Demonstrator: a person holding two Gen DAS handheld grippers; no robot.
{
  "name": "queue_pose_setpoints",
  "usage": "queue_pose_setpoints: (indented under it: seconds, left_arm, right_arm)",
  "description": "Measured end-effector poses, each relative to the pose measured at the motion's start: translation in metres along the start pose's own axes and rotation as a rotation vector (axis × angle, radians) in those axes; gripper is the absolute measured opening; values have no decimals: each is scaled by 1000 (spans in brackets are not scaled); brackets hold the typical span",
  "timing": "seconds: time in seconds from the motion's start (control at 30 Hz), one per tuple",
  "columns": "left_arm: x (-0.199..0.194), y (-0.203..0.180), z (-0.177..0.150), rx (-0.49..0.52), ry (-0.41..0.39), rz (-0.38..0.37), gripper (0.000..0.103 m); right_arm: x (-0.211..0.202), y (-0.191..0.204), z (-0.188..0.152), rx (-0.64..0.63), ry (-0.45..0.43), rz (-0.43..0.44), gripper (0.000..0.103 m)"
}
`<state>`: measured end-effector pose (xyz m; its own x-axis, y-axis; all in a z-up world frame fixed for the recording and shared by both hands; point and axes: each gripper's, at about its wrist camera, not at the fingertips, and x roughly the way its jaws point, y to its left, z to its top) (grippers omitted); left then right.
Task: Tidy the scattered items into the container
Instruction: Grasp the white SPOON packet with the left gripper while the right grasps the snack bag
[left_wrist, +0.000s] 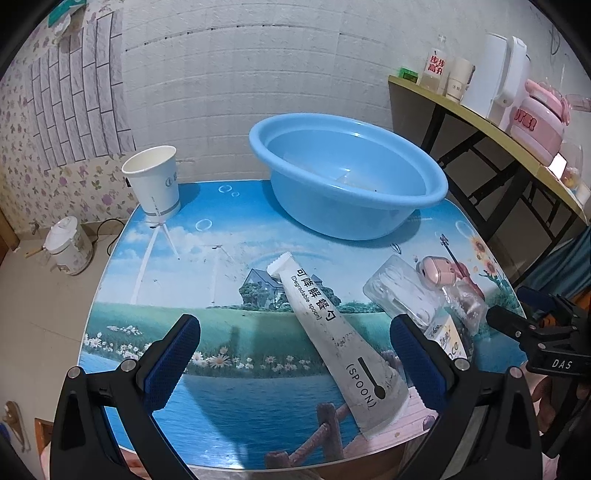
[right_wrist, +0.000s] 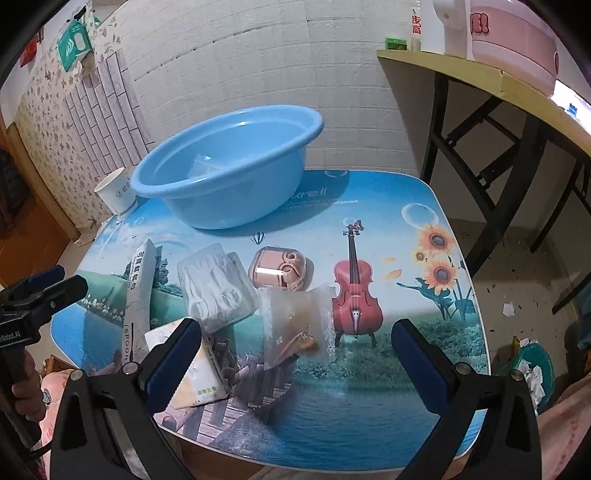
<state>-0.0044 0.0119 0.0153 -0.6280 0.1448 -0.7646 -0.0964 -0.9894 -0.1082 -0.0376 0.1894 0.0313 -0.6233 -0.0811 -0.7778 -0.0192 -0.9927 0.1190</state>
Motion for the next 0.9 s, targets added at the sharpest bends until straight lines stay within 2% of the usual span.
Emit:
queue_pose_setpoints:
  seconds: [0.9]
  left_arm:
    - [24,-28,-19,8,85,-30,103]
  right_arm:
    - [17,-16,-10,6,36,-11,103]
